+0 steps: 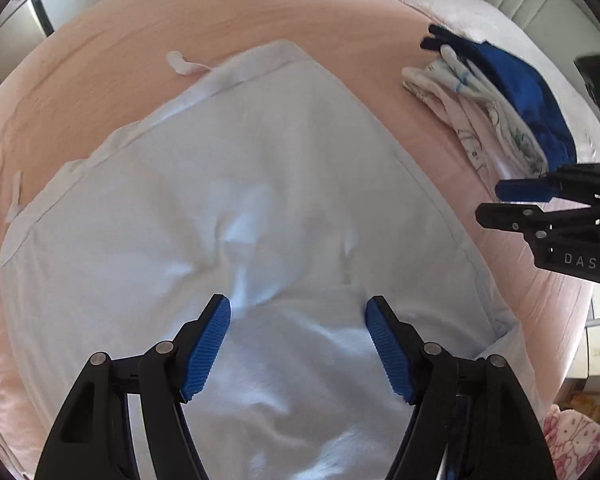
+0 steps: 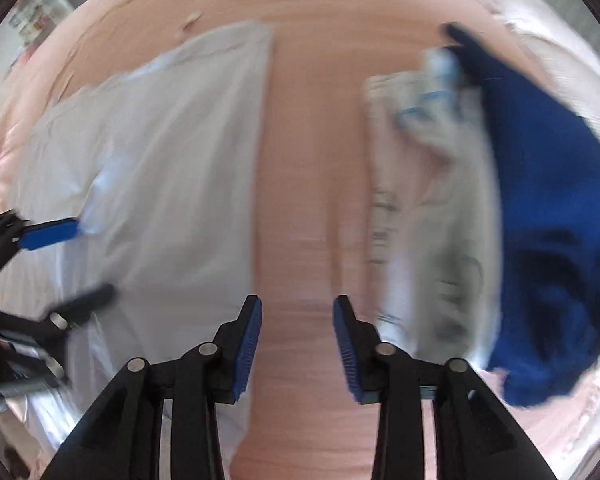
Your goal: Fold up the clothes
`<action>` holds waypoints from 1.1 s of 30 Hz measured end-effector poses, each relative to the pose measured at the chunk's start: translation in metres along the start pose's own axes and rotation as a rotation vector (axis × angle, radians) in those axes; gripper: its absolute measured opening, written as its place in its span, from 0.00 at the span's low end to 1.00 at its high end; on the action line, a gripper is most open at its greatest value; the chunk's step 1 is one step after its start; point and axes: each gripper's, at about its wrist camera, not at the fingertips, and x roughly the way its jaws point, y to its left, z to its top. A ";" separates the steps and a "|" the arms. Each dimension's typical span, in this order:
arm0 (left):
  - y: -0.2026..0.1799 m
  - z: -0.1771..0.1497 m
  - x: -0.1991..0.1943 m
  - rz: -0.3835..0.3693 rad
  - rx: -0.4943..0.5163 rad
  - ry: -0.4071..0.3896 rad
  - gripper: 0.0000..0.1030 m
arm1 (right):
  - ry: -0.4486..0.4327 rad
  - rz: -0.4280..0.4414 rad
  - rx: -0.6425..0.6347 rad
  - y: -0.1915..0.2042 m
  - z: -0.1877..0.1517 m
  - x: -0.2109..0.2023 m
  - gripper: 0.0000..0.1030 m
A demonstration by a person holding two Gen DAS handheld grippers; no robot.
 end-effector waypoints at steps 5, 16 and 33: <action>0.013 0.008 0.009 -0.064 -0.077 0.021 0.67 | -0.043 0.041 -0.057 0.002 0.005 -0.008 0.36; 0.157 0.018 0.009 0.163 -0.291 0.060 0.67 | -0.139 -0.036 -0.027 0.004 0.023 -0.043 0.42; 0.147 0.060 0.050 0.266 -0.168 0.127 0.83 | 0.013 0.054 -0.150 0.071 0.018 -0.012 0.54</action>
